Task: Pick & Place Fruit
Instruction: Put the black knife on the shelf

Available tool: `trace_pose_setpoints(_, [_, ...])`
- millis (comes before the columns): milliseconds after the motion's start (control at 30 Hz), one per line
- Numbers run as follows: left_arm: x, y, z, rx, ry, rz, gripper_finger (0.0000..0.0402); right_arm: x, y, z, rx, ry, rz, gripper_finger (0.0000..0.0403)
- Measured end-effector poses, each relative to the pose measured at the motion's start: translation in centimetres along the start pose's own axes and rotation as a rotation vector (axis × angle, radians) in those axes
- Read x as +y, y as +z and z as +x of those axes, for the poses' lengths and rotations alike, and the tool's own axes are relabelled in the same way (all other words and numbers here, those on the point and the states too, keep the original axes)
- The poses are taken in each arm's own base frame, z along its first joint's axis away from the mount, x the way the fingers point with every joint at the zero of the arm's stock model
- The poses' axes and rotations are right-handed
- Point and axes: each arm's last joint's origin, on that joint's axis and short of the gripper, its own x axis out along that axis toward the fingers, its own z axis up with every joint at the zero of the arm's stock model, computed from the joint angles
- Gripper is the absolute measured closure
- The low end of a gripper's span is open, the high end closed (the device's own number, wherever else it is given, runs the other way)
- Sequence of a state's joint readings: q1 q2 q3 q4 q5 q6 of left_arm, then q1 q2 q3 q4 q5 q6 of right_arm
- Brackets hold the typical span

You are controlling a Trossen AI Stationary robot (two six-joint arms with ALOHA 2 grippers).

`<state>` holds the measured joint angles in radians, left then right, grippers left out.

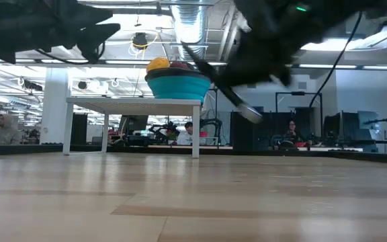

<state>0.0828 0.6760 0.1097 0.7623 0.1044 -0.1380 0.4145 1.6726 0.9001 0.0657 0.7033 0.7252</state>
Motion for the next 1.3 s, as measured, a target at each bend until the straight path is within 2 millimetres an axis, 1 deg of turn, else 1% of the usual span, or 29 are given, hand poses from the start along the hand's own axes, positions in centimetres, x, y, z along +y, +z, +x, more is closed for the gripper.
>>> trace_pose_setpoints(100, [-0.5,-0.4,0.8,-0.019,-0.045,0.018,0.0253,0.0,3.1,1.2,-0.159,0.100,-0.116,0.0319])
trace_pose_setpoints(233, [-1.1,-0.7,1.8,-0.089,-0.093,0.024,0.0253,-0.3,6.6,1.7,-0.384,0.239,-0.228,0.0317])
trace_pose_setpoints(333, [-1.2,-0.7,2.7,-0.141,-0.104,0.042,0.0252,-0.9,8.4,1.9,-0.491,0.327,-0.257,0.0317])
trace_pose_setpoints(433, [-1.2,-0.8,4.1,-0.138,-0.101,0.090,0.0240,-1.4,9.4,2.2,-0.547,0.413,-0.271,0.0316])
trace_pose_setpoints(533, [-1.1,-0.9,5.9,-0.117,-0.099,0.094,0.0204,-2.0,10.2,2.3,-0.587,0.454,-0.265,0.0316])
trace_pose_setpoints(733, [-1.0,-1.7,9.2,-0.068,-0.110,0.092,0.0110,-2.4,11.0,2.1,-0.665,0.461,-0.271,0.0316])
trace_pose_setpoints(833, [-0.8,-2.0,10.3,-0.058,-0.072,0.090,0.0080,-2.5,11.1,2.2,-0.670,0.455,-0.283,0.0316])
trace_pose_setpoints(900, [-0.7,-2.0,10.8,-0.061,-0.035,0.089,0.0069,-2.5,11.1,2.2,-0.671,0.457,-0.285,0.0315])
trace_pose_setpoints(1000, [-0.7,-1.8,11.4,-0.073,-0.031,0.090,0.0065,-2.5,11.1,2.2,-0.671,0.458,-0.285,0.0315])
trace_pose_setpoints(1067, [-0.8,-1.6,11.8,-0.082,-0.062,0.092,0.0071,-2.5,11.1,2.2,-0.671,0.458,-0.286,0.0315])
trace_pose_setpoints(1300, [-0.9,-1.6,12.6,-0.081,-0.095,0.093,0.0119,-2.5,11.1,2.2,-0.674,0.458,-0.287,0.0315])
